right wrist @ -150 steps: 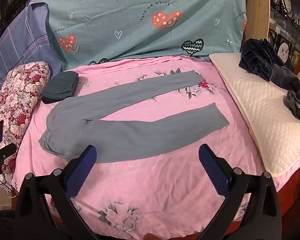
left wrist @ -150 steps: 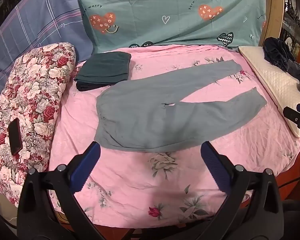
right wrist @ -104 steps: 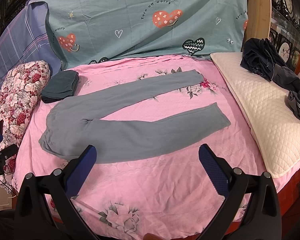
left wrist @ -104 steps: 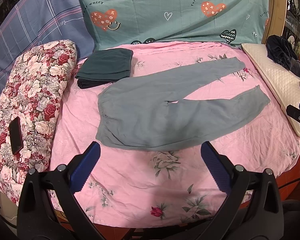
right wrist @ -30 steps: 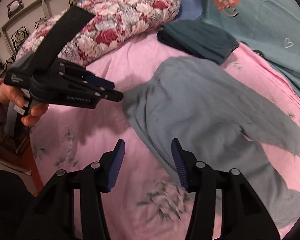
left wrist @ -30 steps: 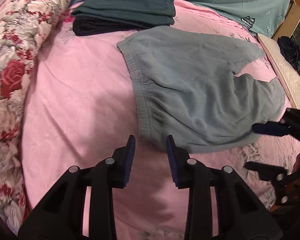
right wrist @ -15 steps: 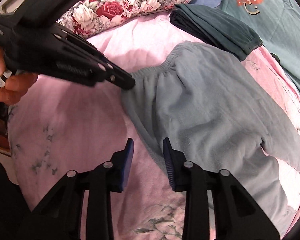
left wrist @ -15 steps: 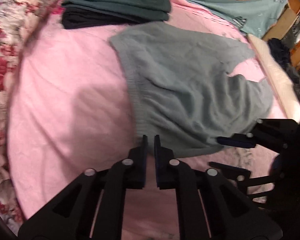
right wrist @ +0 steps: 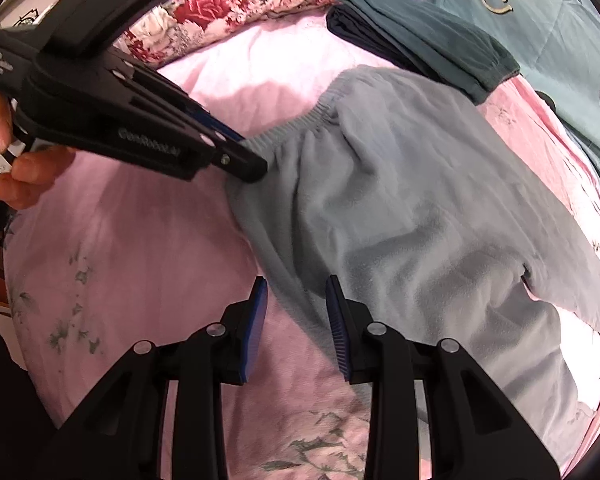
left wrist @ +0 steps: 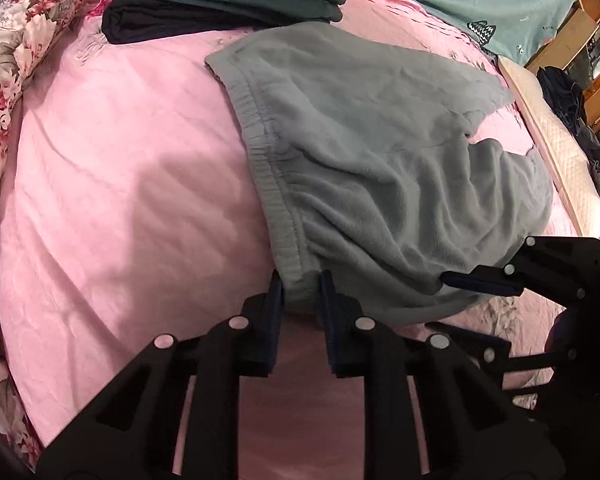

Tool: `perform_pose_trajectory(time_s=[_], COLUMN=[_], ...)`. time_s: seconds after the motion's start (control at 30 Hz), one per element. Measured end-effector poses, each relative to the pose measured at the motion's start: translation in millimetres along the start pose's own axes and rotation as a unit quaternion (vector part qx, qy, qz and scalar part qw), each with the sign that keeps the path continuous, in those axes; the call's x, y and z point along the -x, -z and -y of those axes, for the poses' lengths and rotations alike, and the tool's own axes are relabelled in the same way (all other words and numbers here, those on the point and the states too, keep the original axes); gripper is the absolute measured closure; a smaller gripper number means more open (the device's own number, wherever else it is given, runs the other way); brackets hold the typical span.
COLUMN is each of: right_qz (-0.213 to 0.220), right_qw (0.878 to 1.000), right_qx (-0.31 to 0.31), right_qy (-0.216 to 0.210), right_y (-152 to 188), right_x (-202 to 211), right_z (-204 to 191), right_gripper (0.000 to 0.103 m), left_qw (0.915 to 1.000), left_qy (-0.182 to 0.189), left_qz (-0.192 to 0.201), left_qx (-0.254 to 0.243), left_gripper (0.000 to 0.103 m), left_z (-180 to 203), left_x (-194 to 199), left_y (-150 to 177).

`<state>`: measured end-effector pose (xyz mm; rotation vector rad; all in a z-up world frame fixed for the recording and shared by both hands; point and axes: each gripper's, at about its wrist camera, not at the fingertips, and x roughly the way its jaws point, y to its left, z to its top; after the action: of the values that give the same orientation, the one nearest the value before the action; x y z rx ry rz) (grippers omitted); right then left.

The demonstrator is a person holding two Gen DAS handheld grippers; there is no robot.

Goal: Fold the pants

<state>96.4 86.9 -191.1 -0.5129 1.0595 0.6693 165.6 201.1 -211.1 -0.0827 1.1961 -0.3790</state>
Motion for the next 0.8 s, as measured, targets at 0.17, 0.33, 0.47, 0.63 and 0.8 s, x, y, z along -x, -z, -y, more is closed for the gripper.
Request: perform_pose_trajectory(time_s=[0.17, 0.33, 0.47, 0.63, 0.8], right_qz=[0.004, 0.014, 0.016, 0.029, 0.012], right_qw=[1.0, 0.999, 0.999, 0.999, 1.0], right_qx=[0.009, 0.028, 0.036, 0.046, 0.009], right_qy=[0.017, 0.017, 0.014, -0.001, 0.0], right_y=[-0.5, -0.6, -3.8, -13.5, -13.6], right_x=[0.4, 15.8, 19.3, 19.1, 10.9], right_z=[-5.2, -22.4, -36.1, -55.1, -44.4], right_gripper=[0.099, 0.099, 0.099, 0.099, 0.091], left_qw=[0.9998, 0.9985, 0.9977, 0.996, 0.9951], left_qy=[-0.006, -0.008, -0.016, -0.042, -0.076], left_qz=[0.021, 0.051, 0.059, 0.067, 0.046], left_qx=[0.006, 0.02, 0.029, 0.041, 0.043], left_gripper=[0.087, 0.088, 0.088, 0.088, 0.084], left_z=[0.0, -6.3, -17.4, -30.7, -31.8], left_x=[9.4, 35.4, 50.6, 59.0, 40.4], left_y=[7.3, 16.8, 27.4, 40.6, 45.6])
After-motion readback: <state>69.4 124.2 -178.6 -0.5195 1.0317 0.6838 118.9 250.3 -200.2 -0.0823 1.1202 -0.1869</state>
